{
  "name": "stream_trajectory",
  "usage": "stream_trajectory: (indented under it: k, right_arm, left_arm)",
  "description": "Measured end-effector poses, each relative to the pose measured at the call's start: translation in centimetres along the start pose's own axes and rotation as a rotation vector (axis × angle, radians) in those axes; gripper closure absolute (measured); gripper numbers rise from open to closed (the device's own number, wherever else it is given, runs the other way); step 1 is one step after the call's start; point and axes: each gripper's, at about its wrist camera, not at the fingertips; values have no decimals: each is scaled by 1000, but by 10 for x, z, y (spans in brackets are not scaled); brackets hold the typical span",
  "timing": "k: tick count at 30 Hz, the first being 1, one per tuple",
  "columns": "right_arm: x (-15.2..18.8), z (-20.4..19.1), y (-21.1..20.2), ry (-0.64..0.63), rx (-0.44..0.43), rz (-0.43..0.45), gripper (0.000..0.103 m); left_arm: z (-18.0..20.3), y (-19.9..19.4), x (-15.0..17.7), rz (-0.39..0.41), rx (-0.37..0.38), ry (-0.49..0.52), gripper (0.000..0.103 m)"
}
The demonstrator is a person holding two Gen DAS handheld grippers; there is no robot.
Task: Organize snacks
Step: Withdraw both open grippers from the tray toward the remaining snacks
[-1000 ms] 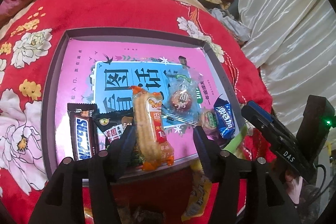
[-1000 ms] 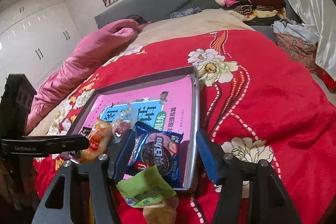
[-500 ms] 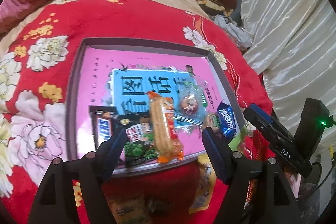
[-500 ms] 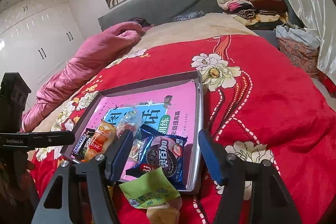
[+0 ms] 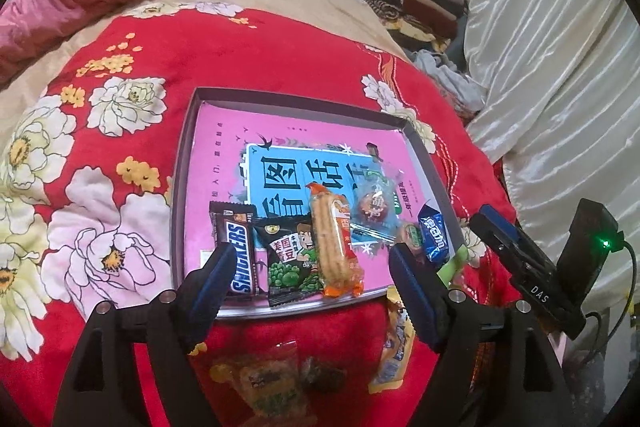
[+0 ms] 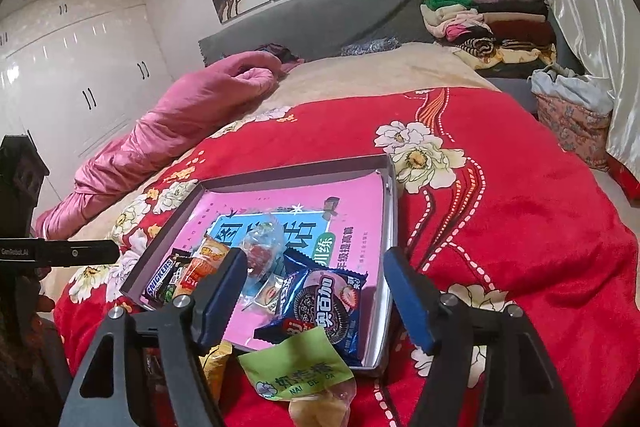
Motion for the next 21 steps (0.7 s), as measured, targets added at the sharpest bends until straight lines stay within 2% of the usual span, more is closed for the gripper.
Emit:
stream_trajectory:
  k: [7,21]
  right_arm:
    - [0,1,-9,-1,-3,26,29]
    - [8,-17,-25,-38,2,31,27]
  left_arm:
    - [-1,-6,4,23,-4,2,22]
    - [-10,-21,22,35,-67,29,22]
Point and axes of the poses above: each gripper's, at about its wrist camera, not at the fingertips, and y roughly the way its jaws point, z to its right, x to its underside, and after that the axes turned 7 degrees about -y, right-handed
